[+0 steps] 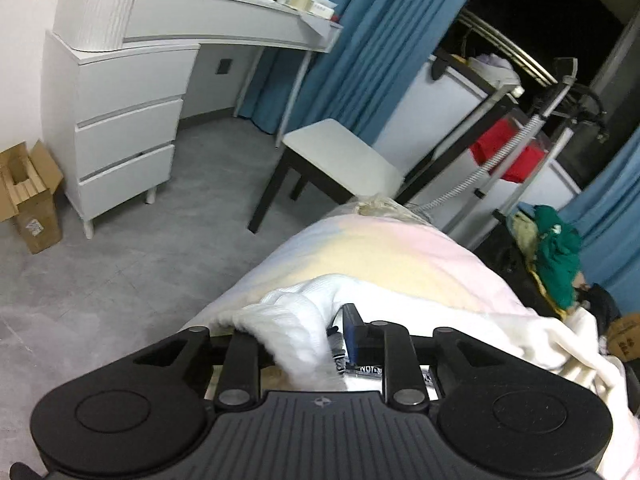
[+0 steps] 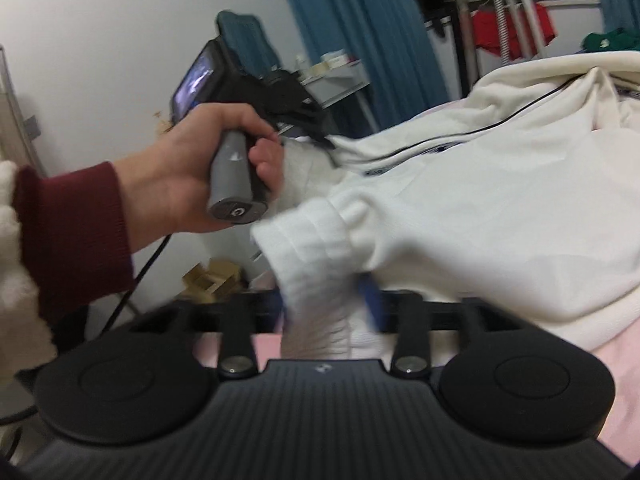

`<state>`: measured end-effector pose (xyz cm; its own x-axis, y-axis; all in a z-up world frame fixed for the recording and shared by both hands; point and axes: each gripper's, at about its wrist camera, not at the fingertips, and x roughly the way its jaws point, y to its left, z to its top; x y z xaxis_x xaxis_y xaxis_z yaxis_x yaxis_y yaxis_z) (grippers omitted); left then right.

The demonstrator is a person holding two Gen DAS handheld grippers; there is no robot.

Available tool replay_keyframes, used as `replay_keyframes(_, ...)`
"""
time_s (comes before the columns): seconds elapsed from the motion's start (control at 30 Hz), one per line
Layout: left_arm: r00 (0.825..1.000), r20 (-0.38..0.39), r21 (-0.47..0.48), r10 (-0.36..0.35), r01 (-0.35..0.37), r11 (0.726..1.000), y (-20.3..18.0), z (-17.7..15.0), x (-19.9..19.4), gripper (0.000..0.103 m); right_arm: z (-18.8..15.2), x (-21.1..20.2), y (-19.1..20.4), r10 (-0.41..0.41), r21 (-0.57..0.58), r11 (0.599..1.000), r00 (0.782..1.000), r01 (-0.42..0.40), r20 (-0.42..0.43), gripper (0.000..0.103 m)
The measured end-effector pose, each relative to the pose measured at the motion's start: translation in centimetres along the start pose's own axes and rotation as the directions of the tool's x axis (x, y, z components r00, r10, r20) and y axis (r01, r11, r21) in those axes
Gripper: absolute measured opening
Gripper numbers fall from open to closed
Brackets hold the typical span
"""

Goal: Fold clothes

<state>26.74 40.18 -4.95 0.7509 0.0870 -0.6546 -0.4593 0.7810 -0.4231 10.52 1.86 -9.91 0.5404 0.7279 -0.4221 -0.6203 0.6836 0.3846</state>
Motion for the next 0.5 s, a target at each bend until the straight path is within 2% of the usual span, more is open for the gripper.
replay_keyframes(0.03, 1.000, -0.004, 0.011, -0.015, 0.015, 1.000, 0.2, -0.4, -0.7, 0.038, 0.0, -0.2, 0.1, 0.023, -0.007, 1.000, 1.000, -0.023, -0.005, 0.081)
replay_keyframes(0.07, 1.000, -0.009, 0.021, -0.030, 0.030, 0.999, 0.5, -0.8, -1.4, 0.047, 0.0, -0.4, 0.2, 0.045, -0.015, 0.999, 0.999, -0.046, -0.010, 0.085)
replay_keyframes(0.1, 0.999, -0.011, 0.034, -0.041, 0.041, 0.999, 0.7, -1.2, -2.2, 0.049, 0.0, -0.4, 0.6, 0.053, -0.039, 0.998, 0.998, -0.054, -0.015, 0.084)
replay_keyframes(0.17, 0.999, 0.011, 0.077, -0.032, 0.031, 0.996, 0.1, -2.3, -4.7, 0.068, -0.2, -1.4, 1.5, 0.047, -0.090, 0.995, 0.999, -0.048, -0.014, 0.084)
replay_keyframes(0.23, 0.998, 0.062, 0.139, -0.027, 0.018, 0.990, -0.8, -3.7, -7.9, 0.077, -0.5, -2.9, 2.4, 0.036, -0.124, 0.992, 0.999, -0.037, -0.007, 0.084)
replay_keyframes(0.4, 0.990, 0.130, 0.274, -0.048, 0.011, 0.962, -4.0, -8.2, -15.7, 0.080, 0.4, -7.7, 2.3, -0.015, -0.160, 0.987, 0.999, 0.020, 0.034, 0.084)
replay_keyframes(0.5, 0.987, 0.139, 0.333, -0.086, 0.035, 0.942, -6.5, -12.3, -19.9, 0.080, 1.9, -11.2, 0.2, -0.061, -0.161, 0.984, 0.995, 0.074, 0.084, 0.084)
